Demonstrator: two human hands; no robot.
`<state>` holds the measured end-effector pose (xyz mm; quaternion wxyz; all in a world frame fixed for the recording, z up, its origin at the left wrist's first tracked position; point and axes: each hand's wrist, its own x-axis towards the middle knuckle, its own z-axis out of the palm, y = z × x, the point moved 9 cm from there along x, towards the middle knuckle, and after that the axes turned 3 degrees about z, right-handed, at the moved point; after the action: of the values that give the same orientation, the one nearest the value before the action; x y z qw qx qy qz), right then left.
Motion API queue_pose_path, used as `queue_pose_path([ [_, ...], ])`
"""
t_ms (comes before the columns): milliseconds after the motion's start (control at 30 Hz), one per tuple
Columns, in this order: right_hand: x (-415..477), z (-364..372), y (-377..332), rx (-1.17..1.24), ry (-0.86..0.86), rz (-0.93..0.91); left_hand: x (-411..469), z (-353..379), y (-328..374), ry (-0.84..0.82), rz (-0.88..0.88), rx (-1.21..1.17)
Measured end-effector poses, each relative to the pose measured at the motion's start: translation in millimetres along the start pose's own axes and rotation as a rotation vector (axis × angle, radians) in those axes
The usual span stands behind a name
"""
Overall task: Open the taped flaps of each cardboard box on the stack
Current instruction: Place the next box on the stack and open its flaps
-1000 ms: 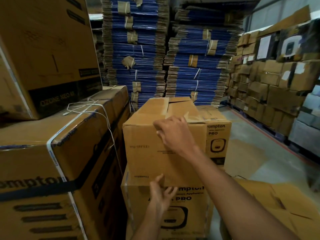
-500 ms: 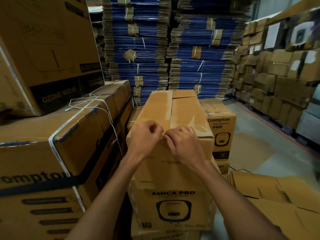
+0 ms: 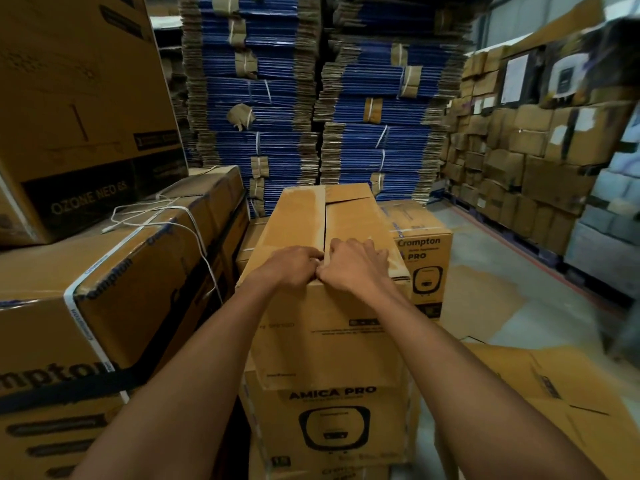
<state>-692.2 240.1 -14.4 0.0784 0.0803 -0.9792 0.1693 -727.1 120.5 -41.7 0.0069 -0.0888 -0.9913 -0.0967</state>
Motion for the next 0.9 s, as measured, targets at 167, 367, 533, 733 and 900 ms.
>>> queue_pose_path([
  [167, 3, 4, -12, -0.029, -0.131, 0.046, 0, 1, -6, 0.011, 0.002, -0.022],
  [367, 5, 8, -24, -0.119, -0.139, -0.018, -4, 5, -9, 0.032, 0.027, 0.028],
  [533, 5, 13, -21, -0.18, -0.117, -0.043, -2, 8, -9, 0.003, 0.028, 0.076],
  [733, 4, -7, -23, -0.227, -0.007, -0.112, -3, 10, -3, -0.002, 0.028, 0.119],
  [900, 4, -59, -35, -0.186, 0.192, -0.194, -7, 9, -2, -0.02, -0.004, 0.096],
])
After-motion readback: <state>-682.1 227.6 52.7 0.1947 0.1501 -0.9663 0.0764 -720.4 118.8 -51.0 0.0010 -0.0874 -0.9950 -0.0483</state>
